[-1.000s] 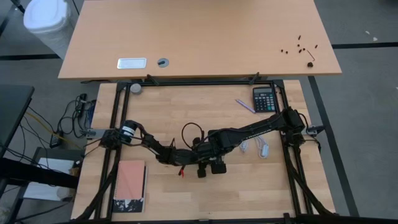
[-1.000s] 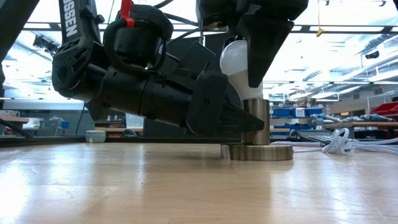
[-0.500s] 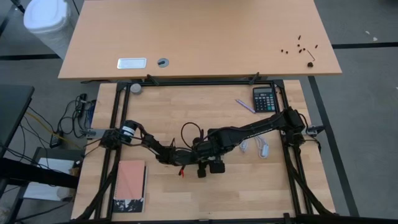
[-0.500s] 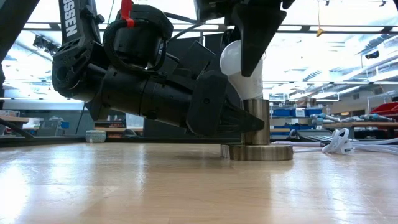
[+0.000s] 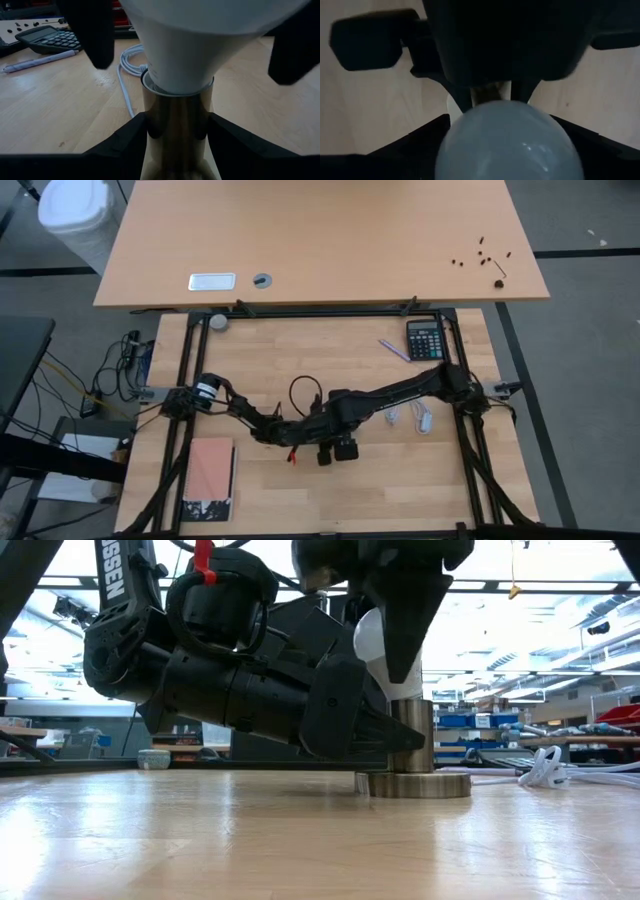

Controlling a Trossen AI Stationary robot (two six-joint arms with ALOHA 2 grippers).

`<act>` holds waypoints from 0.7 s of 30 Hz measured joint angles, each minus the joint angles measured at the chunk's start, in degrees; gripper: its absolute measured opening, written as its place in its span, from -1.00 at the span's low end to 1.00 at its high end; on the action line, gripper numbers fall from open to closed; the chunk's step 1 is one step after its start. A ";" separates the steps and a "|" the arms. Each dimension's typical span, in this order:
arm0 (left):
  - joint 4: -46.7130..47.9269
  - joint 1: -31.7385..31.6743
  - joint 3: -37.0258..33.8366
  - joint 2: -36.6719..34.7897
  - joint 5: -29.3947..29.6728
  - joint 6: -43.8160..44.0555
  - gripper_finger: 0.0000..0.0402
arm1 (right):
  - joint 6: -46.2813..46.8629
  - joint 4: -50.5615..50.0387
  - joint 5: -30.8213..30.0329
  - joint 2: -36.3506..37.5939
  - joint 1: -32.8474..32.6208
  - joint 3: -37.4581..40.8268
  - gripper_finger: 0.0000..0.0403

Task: Screw lightbulb
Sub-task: Insert the lightbulb on the lamp

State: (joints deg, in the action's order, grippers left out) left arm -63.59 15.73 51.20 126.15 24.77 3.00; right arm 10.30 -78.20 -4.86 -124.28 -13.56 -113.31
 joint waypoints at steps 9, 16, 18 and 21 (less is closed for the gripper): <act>-0.06 0.00 0.00 0.00 -0.25 0.07 -0.01 | -2.97 -8.26 0.00 -6.97 0.02 -12.92 0.64; -0.19 0.00 0.00 0.00 -0.39 0.11 -0.01 | -4.11 -10.11 -0.11 -7.63 0.02 -13.04 0.57; -0.24 0.00 0.00 0.02 -0.42 0.09 -0.01 | -4.35 -10.35 -0.11 -7.81 0.02 -13.04 0.53; -0.24 0.00 0.00 0.02 -0.43 0.09 -0.01 | -4.67 -10.35 -0.29 -7.83 0.02 -13.04 0.47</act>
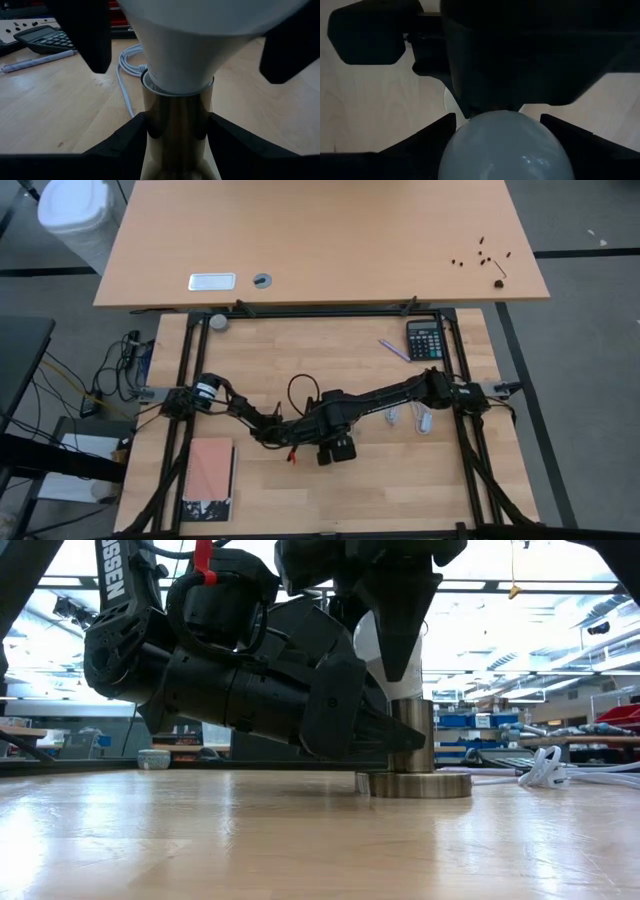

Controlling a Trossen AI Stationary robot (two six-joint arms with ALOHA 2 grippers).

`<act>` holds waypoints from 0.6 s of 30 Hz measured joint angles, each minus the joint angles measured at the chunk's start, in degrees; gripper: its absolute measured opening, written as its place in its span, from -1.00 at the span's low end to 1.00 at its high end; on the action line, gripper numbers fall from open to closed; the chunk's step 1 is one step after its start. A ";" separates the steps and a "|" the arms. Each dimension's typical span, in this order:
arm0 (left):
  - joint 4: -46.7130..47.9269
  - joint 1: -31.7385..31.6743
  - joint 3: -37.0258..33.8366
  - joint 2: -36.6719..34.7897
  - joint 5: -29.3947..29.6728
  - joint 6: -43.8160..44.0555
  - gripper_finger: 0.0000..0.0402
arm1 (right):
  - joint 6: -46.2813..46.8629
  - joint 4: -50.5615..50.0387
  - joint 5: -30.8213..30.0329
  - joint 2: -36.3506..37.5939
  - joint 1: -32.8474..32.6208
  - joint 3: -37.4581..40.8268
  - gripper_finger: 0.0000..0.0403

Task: Screw lightbulb
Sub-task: Insert the lightbulb on the lamp

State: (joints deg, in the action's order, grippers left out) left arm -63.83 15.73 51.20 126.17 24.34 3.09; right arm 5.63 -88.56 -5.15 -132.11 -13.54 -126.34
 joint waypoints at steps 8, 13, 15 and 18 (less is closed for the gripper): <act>0.02 -0.02 0.00 0.00 0.08 0.09 -0.01 | 0.80 -1.44 -0.76 0.02 0.22 -0.16 0.28; 0.15 -0.02 0.00 0.00 0.06 0.09 -0.01 | 1.61 -1.51 -0.76 0.04 0.22 -0.17 0.35; 0.18 -0.02 0.00 0.00 0.04 0.09 -0.01 | 1.73 -1.51 -0.76 0.38 0.24 -0.17 0.38; 0.22 0.00 0.02 0.00 0.04 0.03 -0.01 | 2.33 -1.53 -0.80 1.52 0.31 -0.17 0.36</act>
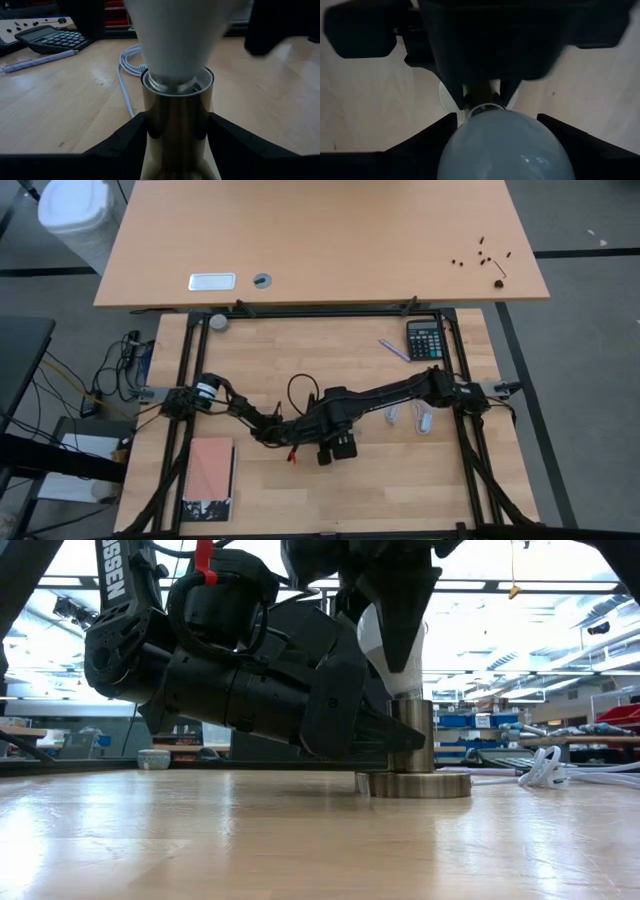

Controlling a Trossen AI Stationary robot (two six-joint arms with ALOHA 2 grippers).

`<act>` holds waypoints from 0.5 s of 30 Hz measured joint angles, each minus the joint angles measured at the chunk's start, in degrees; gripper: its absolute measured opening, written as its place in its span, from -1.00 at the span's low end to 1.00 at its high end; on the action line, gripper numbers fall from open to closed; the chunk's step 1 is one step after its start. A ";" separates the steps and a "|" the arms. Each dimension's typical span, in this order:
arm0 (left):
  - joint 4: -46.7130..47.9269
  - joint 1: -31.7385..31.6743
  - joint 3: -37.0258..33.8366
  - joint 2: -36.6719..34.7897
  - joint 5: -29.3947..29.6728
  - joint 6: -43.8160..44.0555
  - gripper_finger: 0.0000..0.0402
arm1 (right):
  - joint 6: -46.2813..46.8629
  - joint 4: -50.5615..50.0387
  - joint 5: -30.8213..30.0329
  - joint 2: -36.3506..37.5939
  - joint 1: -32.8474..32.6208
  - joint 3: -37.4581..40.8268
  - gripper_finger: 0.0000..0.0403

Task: Screw lightbulb
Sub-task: Insert the lightbulb on the lamp

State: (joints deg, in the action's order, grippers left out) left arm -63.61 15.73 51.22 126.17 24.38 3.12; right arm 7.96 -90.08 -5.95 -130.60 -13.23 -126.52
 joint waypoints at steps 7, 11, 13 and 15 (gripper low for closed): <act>0.07 0.02 0.02 0.00 -0.02 -0.05 -0.01 | 3.23 1.95 -1.00 4.93 0.24 -0.04 0.34; 0.07 0.04 0.02 0.00 -0.06 -0.05 -0.01 | 5.07 3.70 -2.86 7.67 0.24 2.37 0.37; 0.07 0.04 0.02 0.00 -0.45 -0.07 -0.01 | 6.05 5.17 -2.98 9.24 0.24 4.36 0.36; 0.06 0.04 0.02 0.00 -0.60 -0.07 -0.01 | 6.79 7.45 -2.59 10.71 0.21 7.22 0.36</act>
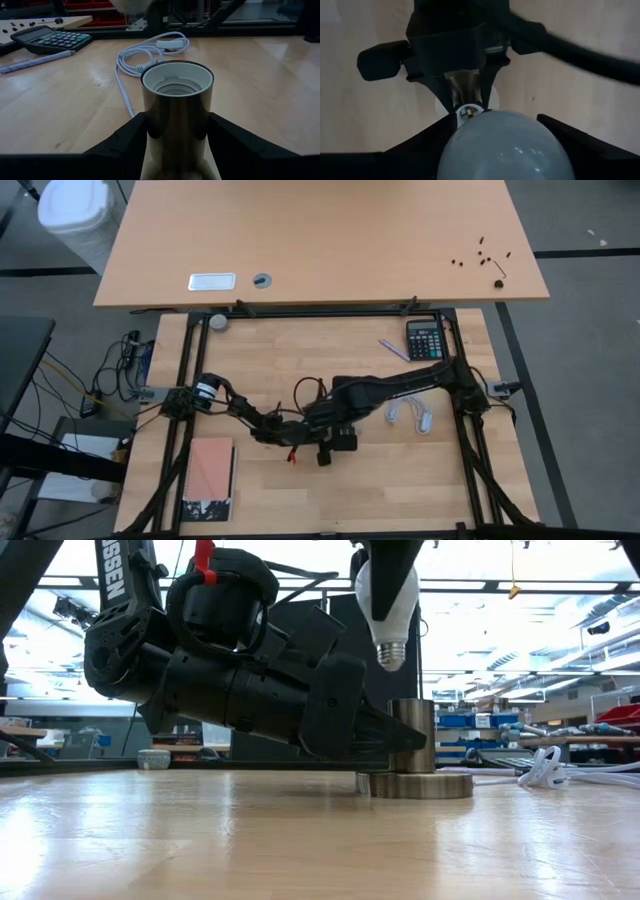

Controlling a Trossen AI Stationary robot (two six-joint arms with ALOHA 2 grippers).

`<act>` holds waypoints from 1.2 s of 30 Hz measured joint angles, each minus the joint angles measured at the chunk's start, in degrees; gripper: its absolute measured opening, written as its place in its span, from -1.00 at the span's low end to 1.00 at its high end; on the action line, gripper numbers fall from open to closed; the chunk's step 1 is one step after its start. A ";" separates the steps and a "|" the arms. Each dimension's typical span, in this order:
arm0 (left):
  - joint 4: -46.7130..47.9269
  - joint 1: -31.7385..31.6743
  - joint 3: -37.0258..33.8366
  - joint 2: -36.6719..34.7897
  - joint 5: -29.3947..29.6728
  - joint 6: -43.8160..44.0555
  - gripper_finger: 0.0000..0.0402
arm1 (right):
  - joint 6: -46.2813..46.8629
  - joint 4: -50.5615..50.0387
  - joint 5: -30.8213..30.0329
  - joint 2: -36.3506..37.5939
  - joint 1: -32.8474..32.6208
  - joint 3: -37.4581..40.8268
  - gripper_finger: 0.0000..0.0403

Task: Screw lightbulb
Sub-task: Insert the lightbulb on the lamp

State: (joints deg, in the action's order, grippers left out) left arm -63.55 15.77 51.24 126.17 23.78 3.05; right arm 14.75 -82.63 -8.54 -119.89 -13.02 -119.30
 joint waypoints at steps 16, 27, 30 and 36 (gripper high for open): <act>-0.31 0.02 0.00 -0.02 -3.46 -1.86 -0.01 | -2.99 19.03 5.08 12.48 -1.11 22.53 0.37; -1.14 0.02 0.00 -0.02 -7.80 -5.79 -0.01 | -8.43 20.90 10.24 10.58 -0.85 22.66 0.37; -1.13 0.02 0.00 -0.02 -7.77 -5.85 -0.01 | -8.95 21.60 11.20 9.36 -0.99 22.72 0.37; -1.24 0.17 -0.04 -0.02 -9.16 -5.79 -0.01 | -9.48 21.81 11.20 8.70 -1.68 22.72 0.37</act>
State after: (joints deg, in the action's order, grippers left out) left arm -64.79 15.94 51.20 126.15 14.63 -2.74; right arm 5.27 -60.82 2.66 -111.20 -14.70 -96.58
